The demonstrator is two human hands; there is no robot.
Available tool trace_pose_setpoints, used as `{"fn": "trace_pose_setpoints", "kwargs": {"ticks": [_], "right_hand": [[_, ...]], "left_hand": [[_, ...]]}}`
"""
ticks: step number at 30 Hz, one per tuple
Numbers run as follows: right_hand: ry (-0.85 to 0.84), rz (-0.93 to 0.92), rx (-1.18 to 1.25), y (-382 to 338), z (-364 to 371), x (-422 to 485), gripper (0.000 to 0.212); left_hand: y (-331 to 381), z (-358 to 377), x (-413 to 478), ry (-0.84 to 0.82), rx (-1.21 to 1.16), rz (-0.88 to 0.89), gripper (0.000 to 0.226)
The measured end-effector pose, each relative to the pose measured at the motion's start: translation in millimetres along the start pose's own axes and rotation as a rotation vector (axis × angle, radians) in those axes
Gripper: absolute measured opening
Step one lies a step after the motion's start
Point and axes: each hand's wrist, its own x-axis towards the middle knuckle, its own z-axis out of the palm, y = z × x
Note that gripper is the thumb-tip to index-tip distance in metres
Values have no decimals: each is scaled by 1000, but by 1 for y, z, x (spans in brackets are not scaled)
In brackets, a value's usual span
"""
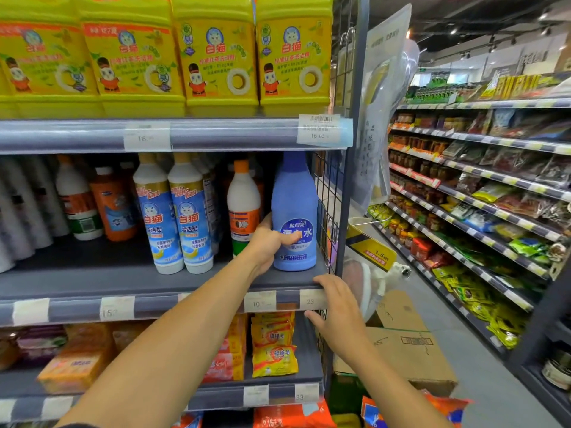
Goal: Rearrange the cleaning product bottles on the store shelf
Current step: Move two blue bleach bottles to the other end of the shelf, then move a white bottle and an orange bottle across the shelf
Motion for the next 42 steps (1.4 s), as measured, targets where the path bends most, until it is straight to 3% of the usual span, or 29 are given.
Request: {"fn": "trace_pose_setpoints", "kwargs": {"ticks": [4,7,11,14,17,20,34,39,42], "right_hand": [[8,1,-20,-1,1,-1,64],[17,11,-30,-4,0,-2,63],[32,22,-25,-8,1,-3,62],[44,14,-15,-10,0,-3,60],[45,-1,6,-13,-3,-4,57],[38,13,-2,-16,-5,-4,57],[35,37,-35,-15,-3,-4,59],[31,53,-36,-16,-5,-3,60],[31,57,-45,-18,-7,-2,61]], "left_hand": [[0,-4,3,-61,32,-20,64],[1,0,-1,-6,136,-12,66],[-8,17,-20,299,461,49,66],[-22,40,-33,533,590,141,90],[-23,62,-30,629,693,158,115],[-22,74,-20,666,735,53,119],[-28,67,1,664,703,120,114],[-18,60,-11,541,638,49,115],[-15,50,-35,413,617,18,90]]}}
